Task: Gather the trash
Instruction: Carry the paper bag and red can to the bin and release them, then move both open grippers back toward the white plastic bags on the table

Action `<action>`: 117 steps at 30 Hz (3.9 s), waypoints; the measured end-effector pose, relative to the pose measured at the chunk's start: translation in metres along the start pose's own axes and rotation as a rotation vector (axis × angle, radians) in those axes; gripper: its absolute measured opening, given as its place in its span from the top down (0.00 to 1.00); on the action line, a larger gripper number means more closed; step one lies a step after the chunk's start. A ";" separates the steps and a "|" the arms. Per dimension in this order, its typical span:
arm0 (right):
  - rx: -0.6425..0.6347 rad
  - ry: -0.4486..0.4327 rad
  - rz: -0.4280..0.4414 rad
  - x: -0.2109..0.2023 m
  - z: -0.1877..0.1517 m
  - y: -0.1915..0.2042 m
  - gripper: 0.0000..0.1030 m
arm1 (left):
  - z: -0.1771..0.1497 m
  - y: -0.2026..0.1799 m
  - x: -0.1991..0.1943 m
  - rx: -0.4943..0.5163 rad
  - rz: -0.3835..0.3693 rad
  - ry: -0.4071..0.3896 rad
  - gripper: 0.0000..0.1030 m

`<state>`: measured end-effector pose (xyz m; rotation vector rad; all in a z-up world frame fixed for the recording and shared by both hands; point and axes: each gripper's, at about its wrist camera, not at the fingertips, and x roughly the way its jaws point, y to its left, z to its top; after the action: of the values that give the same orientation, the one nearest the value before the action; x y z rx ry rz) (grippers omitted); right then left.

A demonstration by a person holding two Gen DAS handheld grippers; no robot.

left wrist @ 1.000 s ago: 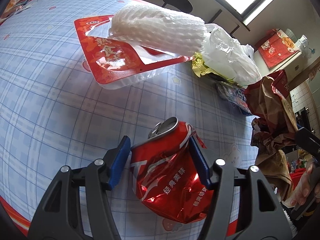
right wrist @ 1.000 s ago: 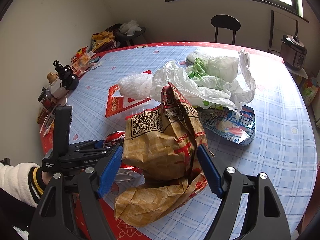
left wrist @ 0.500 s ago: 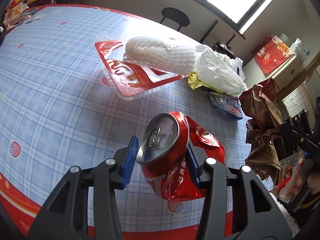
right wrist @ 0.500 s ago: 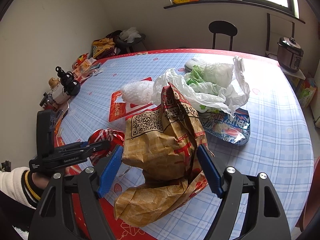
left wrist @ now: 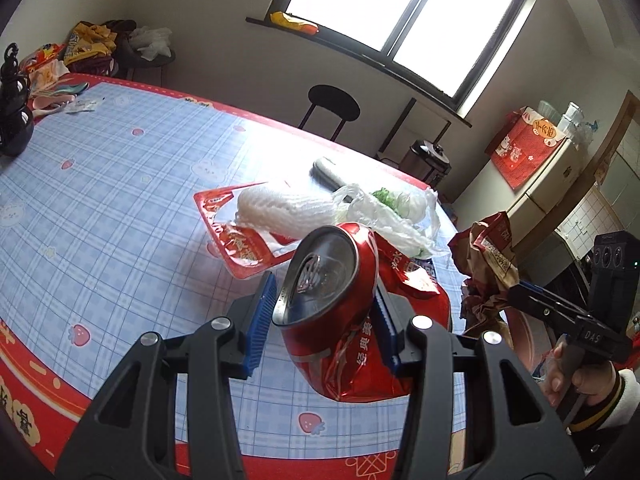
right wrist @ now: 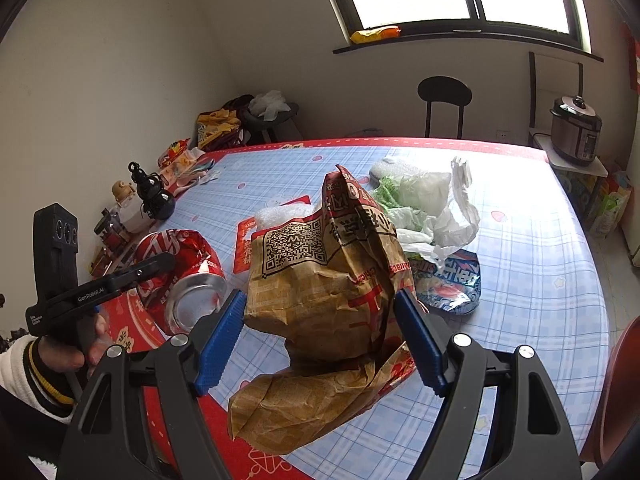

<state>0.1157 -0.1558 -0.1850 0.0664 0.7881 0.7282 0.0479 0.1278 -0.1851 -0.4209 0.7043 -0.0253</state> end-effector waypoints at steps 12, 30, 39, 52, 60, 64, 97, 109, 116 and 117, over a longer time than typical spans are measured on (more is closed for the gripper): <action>0.065 -0.138 -0.097 -0.105 -0.013 -0.108 0.27 | 0.006 -0.110 -0.017 0.052 -0.007 -0.088 0.54; 0.230 -0.119 -0.322 -0.227 -0.089 -0.352 0.27 | -0.048 -0.309 0.024 0.103 -0.030 -0.059 0.54; 0.249 -0.152 -0.339 -0.250 -0.084 -0.389 0.10 | -0.057 -0.354 0.050 0.131 -0.045 -0.035 0.54; 0.225 -0.231 -0.448 -0.331 -0.090 -0.384 0.05 | -0.065 -0.451 0.120 0.296 -0.173 0.071 0.54; 0.282 -0.236 -0.547 -0.381 -0.123 -0.389 0.05 | -0.080 -0.528 0.161 0.433 -0.282 0.129 0.54; 0.305 -0.237 -0.583 -0.396 -0.137 -0.390 0.05 | -0.087 -0.561 0.170 0.492 -0.317 0.130 0.46; 0.193 -0.060 -0.525 -0.265 -0.084 -0.321 0.05 | -0.031 -0.241 -0.029 0.027 0.384 -0.120 0.06; 0.167 0.016 -0.515 -0.204 -0.074 -0.276 0.05 | -0.065 -0.158 -0.055 -0.068 0.417 -0.064 0.06; 0.143 0.008 -0.444 -0.150 -0.043 -0.197 0.05 | -0.043 -0.062 -0.049 -0.125 0.321 -0.071 0.06; 0.133 0.014 -0.428 -0.138 -0.036 -0.183 0.05 | -0.039 -0.048 -0.049 -0.120 0.303 -0.077 0.06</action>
<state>0.1300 -0.3873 -0.1826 0.0113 0.8291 0.2714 -0.0083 0.0771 -0.1631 -0.4237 0.6893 0.3192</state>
